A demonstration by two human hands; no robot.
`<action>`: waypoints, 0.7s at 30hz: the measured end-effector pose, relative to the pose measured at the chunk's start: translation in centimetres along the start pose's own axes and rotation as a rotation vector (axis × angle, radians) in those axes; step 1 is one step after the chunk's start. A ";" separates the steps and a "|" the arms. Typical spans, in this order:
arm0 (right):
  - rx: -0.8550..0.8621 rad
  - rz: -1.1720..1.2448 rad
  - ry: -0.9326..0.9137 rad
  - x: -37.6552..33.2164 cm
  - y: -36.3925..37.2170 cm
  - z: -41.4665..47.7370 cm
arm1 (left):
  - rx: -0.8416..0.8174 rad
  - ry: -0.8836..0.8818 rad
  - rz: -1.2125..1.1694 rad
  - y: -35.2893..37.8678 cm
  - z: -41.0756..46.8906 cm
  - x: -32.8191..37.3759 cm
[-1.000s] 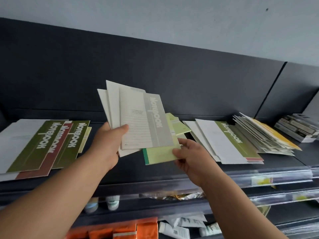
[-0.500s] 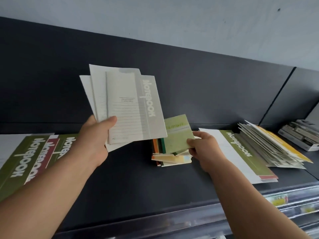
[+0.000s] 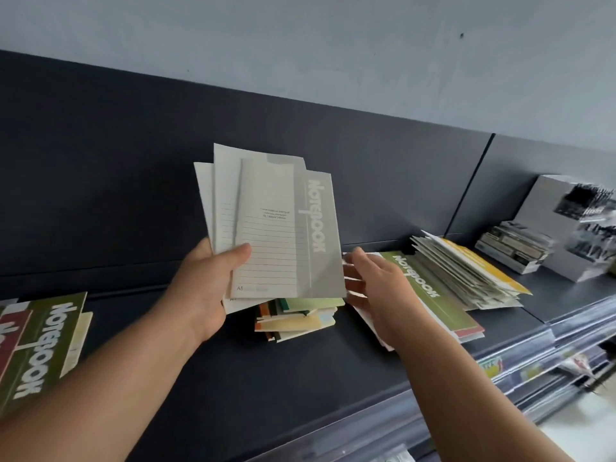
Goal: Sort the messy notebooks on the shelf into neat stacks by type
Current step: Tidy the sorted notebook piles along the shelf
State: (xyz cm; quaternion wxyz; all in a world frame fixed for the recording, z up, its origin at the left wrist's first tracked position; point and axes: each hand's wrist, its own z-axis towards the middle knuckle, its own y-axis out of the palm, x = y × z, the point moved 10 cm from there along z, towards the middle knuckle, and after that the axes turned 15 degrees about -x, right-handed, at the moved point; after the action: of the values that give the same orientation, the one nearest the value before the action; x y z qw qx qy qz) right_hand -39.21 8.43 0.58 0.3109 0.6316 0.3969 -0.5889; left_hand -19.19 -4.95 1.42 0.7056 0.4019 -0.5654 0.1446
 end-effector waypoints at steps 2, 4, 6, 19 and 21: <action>-0.099 0.167 0.021 0.3 0.5 -0.4 | -0.059 -0.028 -0.003 1.8 0.5 -0.9; -0.109 0.228 0.011 0.6 -0.1 -0.7 | -0.120 -0.052 0.006 3.8 1.0 -2.0; -0.060 0.219 -0.006 1.0 -1.6 -1.2 | -0.159 -0.072 0.025 5.7 1.3 -3.0; 0.074 0.224 -0.058 3.5 -17.3 -1.7 | -0.144 -0.137 0.086 17.8 5.5 -9.6; 0.055 0.222 -0.049 4.1 -20.6 -1.2 | -0.119 -0.128 0.099 20.1 6.3 -11.1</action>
State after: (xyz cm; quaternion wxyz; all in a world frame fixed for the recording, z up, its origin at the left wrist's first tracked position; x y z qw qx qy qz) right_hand -56.51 20.18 -1.82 0.3662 0.6655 0.3006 -0.5768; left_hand -40.28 6.02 -0.37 0.6828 0.3391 -0.6360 0.1194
